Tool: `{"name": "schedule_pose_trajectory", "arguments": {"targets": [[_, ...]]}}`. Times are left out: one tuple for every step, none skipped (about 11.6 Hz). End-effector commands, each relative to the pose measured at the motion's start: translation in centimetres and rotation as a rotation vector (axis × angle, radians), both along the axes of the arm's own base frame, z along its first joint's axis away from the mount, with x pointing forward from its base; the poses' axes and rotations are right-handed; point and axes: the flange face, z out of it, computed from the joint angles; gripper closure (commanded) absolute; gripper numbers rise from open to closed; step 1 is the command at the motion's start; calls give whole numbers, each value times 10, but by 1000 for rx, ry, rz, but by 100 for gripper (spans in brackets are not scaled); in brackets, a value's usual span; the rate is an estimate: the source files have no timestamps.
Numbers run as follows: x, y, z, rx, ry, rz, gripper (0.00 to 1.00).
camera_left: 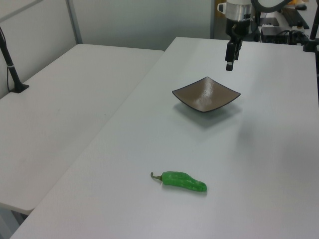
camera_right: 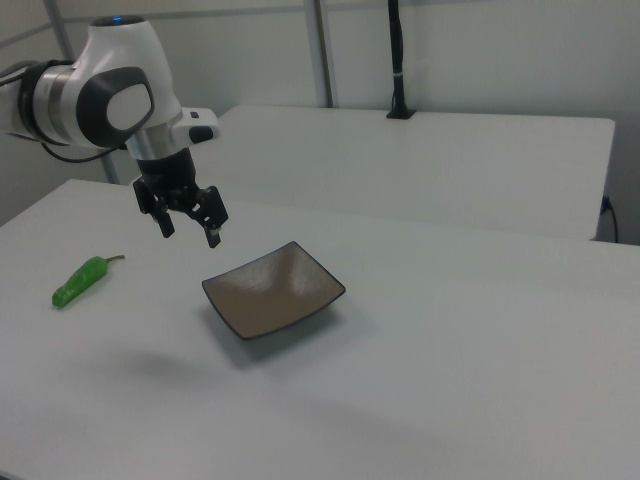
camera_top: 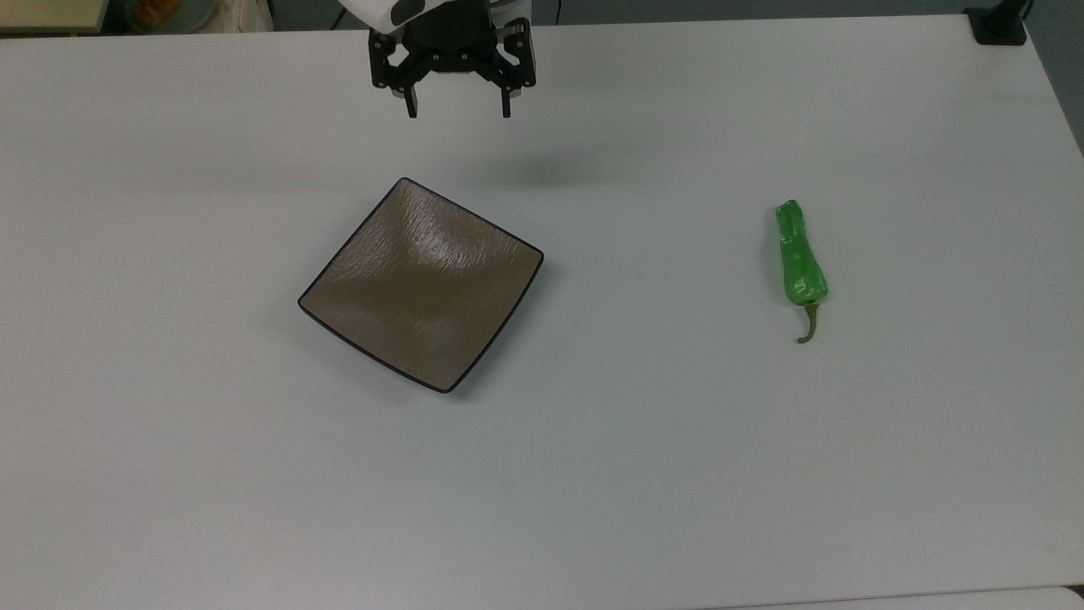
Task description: Chili peppers are placed on a ceramic plate
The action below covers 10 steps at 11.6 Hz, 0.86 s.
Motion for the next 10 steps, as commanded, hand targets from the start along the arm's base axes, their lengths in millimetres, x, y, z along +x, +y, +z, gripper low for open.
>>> {"name": "schedule_pose_trajectory", "arguments": {"targets": [[-2,-5,5,9,-26,-1,0],[-2,-7,5,9,-23,-4,0],[-2,-4,3,10,-20,0,0],[-2,-4,3,8,-20,0,0],[-2,-4,2,9,-17,0,0],[-2,-4,2,9,-17,0,0],[-1,-4,1,8,-15,0,0],[-1,-3,0,6,-16,16,0],[4,-2,-12,4,-2,17,0],[7,0,-18,3,4,13,0]]}}
